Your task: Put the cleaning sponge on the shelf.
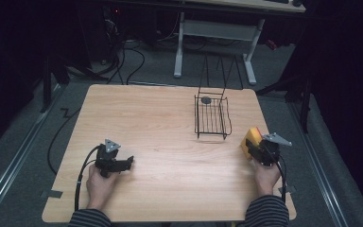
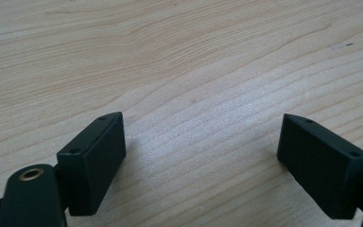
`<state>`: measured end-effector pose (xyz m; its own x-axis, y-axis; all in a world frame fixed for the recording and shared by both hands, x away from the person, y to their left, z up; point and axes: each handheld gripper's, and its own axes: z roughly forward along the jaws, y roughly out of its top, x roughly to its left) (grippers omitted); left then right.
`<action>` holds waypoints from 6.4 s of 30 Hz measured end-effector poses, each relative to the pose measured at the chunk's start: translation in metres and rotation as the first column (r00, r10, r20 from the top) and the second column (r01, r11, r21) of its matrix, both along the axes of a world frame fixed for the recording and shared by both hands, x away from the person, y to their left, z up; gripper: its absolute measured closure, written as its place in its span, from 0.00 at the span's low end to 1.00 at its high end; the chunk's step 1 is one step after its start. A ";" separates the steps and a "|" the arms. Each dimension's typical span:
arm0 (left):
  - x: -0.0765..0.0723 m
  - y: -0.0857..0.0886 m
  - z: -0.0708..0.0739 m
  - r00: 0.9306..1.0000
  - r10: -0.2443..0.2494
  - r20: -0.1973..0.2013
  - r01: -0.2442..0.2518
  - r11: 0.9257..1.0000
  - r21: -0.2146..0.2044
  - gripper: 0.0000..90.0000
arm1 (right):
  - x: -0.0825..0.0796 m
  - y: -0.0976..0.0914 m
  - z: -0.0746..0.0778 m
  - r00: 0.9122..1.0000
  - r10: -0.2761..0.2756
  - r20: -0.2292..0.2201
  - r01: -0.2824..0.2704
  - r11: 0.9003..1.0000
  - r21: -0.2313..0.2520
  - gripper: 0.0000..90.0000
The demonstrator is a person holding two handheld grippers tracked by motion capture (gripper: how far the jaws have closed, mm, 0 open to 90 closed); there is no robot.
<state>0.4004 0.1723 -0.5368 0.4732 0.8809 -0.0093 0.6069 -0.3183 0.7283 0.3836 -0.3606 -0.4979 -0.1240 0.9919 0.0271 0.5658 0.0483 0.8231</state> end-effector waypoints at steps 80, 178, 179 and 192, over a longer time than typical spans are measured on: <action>0.000 0.000 0.000 1.000 -0.001 0.000 0.001 1.000 -0.001 0.19 | 0.042 0.084 0.080 0.959 0.256 0.124 -0.265 0.962 0.065 0.67; -0.001 0.000 0.000 1.000 -0.002 0.001 0.002 1.000 -0.003 0.18 | 0.109 0.123 0.036 0.968 0.224 -0.112 -0.225 0.974 0.007 0.32; -0.001 0.000 0.000 1.000 -0.002 0.001 0.002 1.000 -0.003 0.18 | 0.108 0.123 0.037 0.967 0.226 -0.115 -0.227 0.974 0.006 0.30; -0.001 0.000 0.000 1.000 -0.005 0.001 0.005 1.000 0.000 0.18 | 0.088 0.106 0.049 0.972 0.213 -0.104 -0.209 0.977 0.041 0.24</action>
<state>0.3997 0.1724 -0.5369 0.4772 0.8788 -0.0084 0.6046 -0.3214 0.7289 0.4718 -0.2546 -0.4491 -0.3253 0.9422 0.0804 0.6301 0.1526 0.7614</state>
